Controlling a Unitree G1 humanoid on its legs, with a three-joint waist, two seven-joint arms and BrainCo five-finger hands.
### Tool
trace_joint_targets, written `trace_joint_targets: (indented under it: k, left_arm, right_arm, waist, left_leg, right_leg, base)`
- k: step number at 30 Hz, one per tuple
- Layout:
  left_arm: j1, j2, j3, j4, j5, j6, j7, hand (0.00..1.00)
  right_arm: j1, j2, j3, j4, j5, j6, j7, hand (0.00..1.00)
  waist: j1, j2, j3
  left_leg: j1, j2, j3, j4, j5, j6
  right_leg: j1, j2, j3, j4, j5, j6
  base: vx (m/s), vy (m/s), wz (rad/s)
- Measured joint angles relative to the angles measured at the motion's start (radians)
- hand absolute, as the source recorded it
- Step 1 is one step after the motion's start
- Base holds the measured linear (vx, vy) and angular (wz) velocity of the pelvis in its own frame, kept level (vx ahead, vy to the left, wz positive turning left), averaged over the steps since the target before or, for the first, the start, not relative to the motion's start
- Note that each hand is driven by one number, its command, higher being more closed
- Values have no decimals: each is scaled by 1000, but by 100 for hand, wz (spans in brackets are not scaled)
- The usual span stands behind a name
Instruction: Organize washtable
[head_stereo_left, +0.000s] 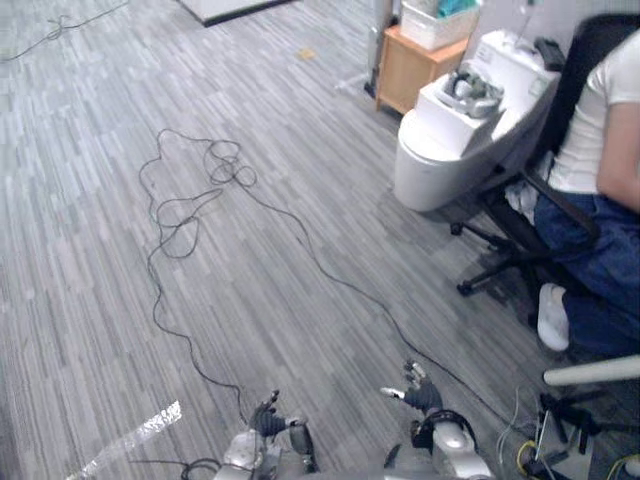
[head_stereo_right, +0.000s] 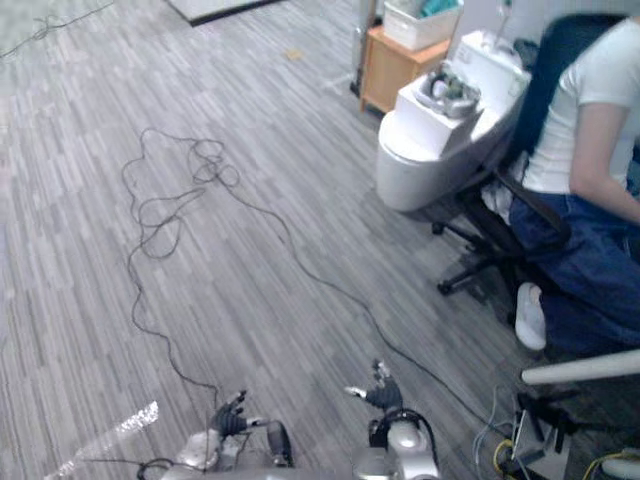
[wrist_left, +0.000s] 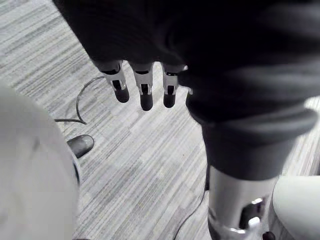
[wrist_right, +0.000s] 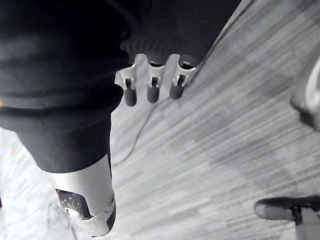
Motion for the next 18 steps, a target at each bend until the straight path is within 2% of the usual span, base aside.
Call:
trace_joint_targets:
  k: [1, 2, 3, 4, 6, 7, 12, 15, 16, 17, 18]
  left_arm:
    - [-1, 9, 6, 6, 3, -1, 0, 0]
    - [-1, 21, 7, 6, 9, -2, -1, 0]
    - [-10, 22, 20, 20, 17, -1, -1, 0]
    - [-10, 14, 40, 30, 17, -1, 0, 0]
    - [-10, -8, 61, 35, 18, -1, 0, 0]
    - [-7, -13, 72, 36, 18, 0, 1, 0]
    - [-1, -12, 84, 33, 17, -1, 2, 0]
    - [0, -7, 120, 24, 15, -1, 3, 0]
    - [1, 1, 120, 19, 15, -1, 2, 0]
    - [2, 9, 121, 6, 13, 0, 0, 0]
    - [2, 8, 124, 3, 9, -1, 2, 0]
  right_arm:
    - [10, -1, -3, -5, 0, -1, -1, 0]
    - [14, 2, -3, -3, 0, 0, -1, 0]
    - [13, 2, -2, 25, -1, 0, 2, 0]
    - [12, -1, -2, 36, 0, 1, 4, 0]
    - [12, -12, -5, 41, 0, 1, 12, 0]
    - [11, -26, 0, 49, 0, 2, 15, 0]
    - [12, -27, 3, 64, 3, 4, 15, 0]
    - [-8, -14, 10, 64, 1, 4, 15, 0]
    - [-12, -5, 18, 65, 0, 4, 16, 0]
    - [-10, -2, 26, 65, -2, 3, 16, 0]
    - [-10, -4, 31, 67, -4, 5, 18, 0]
  waist:
    - [1, -35, -9]
    - [6, -63, -16]
    - [9, -72, -25]
    - [20, -71, -33]
    - [13, -30, -26]
    - [13, -21, -25]
    - [21, -37, -26]
    - [25, -52, -22]
    - [34, -67, -19]
    - [45, -81, -20]
    - [50, -80, -15]
  left_leg:
    - [2, -28, -26, 1, 5, -7]
    - [6, -53, -34, 0, 7, -10]
    - [17, -67, -50, -17, 16, -21]
    - [29, -63, -50, -47, 35, -25]
    - [18, -55, -59, -85, 67, -28]
    - [13, -47, -61, -85, 69, -30]
    - [11, -47, -70, -85, 62, -33]
    - [0, -66, -65, -78, 47, -12]
    - [2, -81, -61, -77, 29, 0]
    - [-7, -90, -61, -49, -3, 11]
    - [-8, -89, -62, -32, -19, 15]
  right_leg:
    - [2, 6, 90, -61, 16, 13]
    - [0, -13, 97, -92, 48, 27]
    - [35, -31, 86, -123, 17, 63]
    - [51, -30, 77, -163, 17, 64]
    - [45, -15, 61, -198, 37, 64]
    - [48, -6, 61, -218, 50, 62]
    - [85, -2, 46, -279, 67, 76]
    - [81, -16, 50, -296, 77, 89]
    - [77, -32, 52, -284, 71, 101]
    - [60, -51, 56, -229, 58, 134]
    - [32, -56, 59, -165, 52, 144]
  base:
    - [5, -123, 113]
    - [-2, -124, 73]
    - [5, -97, 27]
    - [-25, -80, 13]
    - [-106, -41, 4]
    - [-103, -42, 6]
    - [-11, -12, 8]
    - [46, 45, -2]
    - [130, 116, -7]
    - [140, 103, -13]
    - [142, 110, -10]
